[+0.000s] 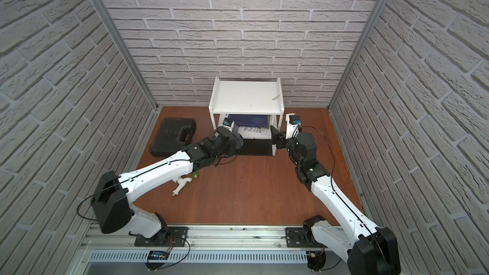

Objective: Wipe the bookshelf clean with a cloth
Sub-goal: Wipe the dust from the shelf, then adjust the cleaning item.

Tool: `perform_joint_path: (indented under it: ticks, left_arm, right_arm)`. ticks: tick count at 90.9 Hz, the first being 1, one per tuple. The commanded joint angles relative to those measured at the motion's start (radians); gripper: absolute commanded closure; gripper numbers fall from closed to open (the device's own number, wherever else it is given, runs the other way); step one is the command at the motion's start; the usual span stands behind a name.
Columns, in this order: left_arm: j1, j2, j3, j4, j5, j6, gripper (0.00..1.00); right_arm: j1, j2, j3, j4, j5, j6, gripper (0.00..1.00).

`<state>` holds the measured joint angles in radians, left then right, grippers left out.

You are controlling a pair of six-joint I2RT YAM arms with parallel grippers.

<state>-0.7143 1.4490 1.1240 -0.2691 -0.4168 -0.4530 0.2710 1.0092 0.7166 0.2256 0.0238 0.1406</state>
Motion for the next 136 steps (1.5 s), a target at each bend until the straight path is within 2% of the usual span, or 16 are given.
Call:
perform_joint_path:
  ticks: [1,11,20,26,33,38,44,64,71,79,83,92,105,127,132,136]
  left_arm:
    - [0.013,-0.108,-0.057,-0.04,-0.141,-0.031,1.0]
    - [0.012,-0.052,-0.04,-0.006,-0.041,-0.045,1.0]
    - [-0.019,0.036,0.021,0.082,0.165,-0.037,1.0]
    - [-0.054,0.049,0.043,0.168,0.299,-0.013,1.0]
    - [-0.055,0.016,0.038,0.241,0.433,-0.014,1.0]
    - [-0.039,-0.014,0.034,0.234,0.478,-0.026,0.98]
    - [-0.007,-0.066,0.023,0.199,0.528,-0.047,0.95]
    - [0.044,-0.135,-0.014,0.166,0.789,-0.101,0.81]
    - [0.048,-0.135,-0.009,0.155,0.86,-0.101,0.68]
    - [0.051,-0.151,-0.025,0.163,0.868,-0.108,0.43]
    - [0.054,-0.161,-0.04,0.182,0.869,-0.117,0.38]
    - [0.056,-0.168,-0.052,0.215,0.897,-0.129,0.35]
    - [0.057,-0.149,-0.057,0.231,0.931,-0.135,0.34]
    - [0.058,-0.136,-0.092,0.312,1.024,-0.149,0.32]
    - [0.063,-0.133,-0.093,0.302,1.016,-0.146,0.32]
    - [0.071,-0.139,-0.096,0.286,0.988,-0.145,0.31]
  right_arm:
    - [-0.004,-0.069,-0.033,-0.007,-0.04,-0.05,0.19]
    - [-0.004,-0.112,-0.061,-0.005,-0.053,-0.058,0.19]
    - [-0.003,-0.138,-0.075,-0.005,-0.137,-0.086,0.19]
    - [-0.004,-0.149,-0.087,0.003,-0.268,-0.118,0.19]
    - [-0.003,-0.149,-0.109,0.039,-0.52,-0.164,0.19]
    - [0.003,-0.133,-0.136,0.096,-0.687,-0.185,0.19]
    - [0.022,-0.105,-0.161,0.169,-0.773,-0.217,0.19]
    - [0.127,-0.004,-0.138,0.244,-0.676,-0.426,0.18]
    - [0.15,0.038,-0.103,0.299,-0.681,-0.444,0.17]
    - [0.167,0.073,-0.071,0.325,-0.697,-0.473,0.17]
    - [0.178,0.093,-0.053,0.309,-0.703,-0.503,0.17]
    - [0.207,0.133,-0.026,0.301,-0.702,-0.541,0.18]
    - [0.226,0.204,-0.027,0.45,-0.703,-0.465,0.2]
    - [0.237,0.286,-0.005,0.528,-0.667,-0.409,0.2]
    - [0.236,0.288,-0.002,0.56,-0.627,-0.356,0.28]
    - [0.234,0.271,0.003,0.527,-0.588,-0.337,0.46]
